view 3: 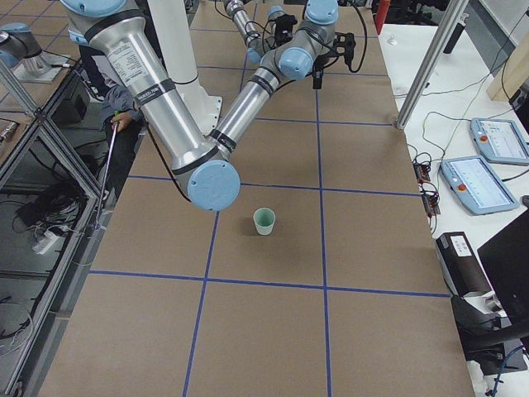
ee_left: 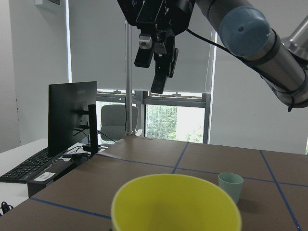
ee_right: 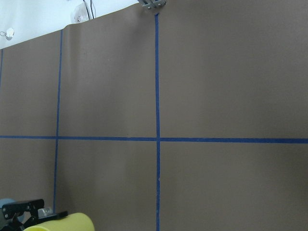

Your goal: Transfer and stack yellow cup on green cup

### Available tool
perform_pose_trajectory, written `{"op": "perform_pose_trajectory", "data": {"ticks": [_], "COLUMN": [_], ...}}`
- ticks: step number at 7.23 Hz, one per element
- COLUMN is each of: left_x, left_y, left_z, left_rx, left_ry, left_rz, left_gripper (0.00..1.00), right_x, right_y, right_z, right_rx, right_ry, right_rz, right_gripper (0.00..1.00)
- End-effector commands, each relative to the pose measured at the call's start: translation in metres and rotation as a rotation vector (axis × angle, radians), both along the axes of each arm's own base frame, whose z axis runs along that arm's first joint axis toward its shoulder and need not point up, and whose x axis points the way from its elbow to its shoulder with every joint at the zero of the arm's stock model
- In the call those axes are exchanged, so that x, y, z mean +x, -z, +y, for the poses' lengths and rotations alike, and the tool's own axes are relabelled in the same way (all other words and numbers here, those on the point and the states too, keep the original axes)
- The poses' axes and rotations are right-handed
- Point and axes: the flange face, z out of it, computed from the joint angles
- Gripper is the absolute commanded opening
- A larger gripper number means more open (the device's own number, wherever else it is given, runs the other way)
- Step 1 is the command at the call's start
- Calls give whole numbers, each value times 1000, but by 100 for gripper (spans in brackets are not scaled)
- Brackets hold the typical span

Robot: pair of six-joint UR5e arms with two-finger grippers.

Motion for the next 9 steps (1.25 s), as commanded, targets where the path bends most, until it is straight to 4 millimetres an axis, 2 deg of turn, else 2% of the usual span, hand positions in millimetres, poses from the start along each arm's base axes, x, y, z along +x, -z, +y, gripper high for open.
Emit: {"op": "perform_pose_trajectory", "data": {"ticks": [1,4,5,6,9], "left_x": [11,16,15,14,14], "left_y": [-13,-22,-21,-21,-21], "left_z": [9,16,16,17,18], "left_rx": [5,0,1,6,9], "left_ry": [-18,-30,-30,-30,-32], "left_rz": [2,-4,-3,7,12], "left_gripper": [0,3,3,4,5], "right_x": [-60,-107,-123,-135,-157], "right_y": [25,29,37,47,39], "right_z": [22,43,54,63,67], "right_rx": [-7,37,75,96,89], "right_ry": [11,25,22,32,45], "right_rz": [75,118,127,122,150], "right_gripper": [100,100,100,100,97]}}
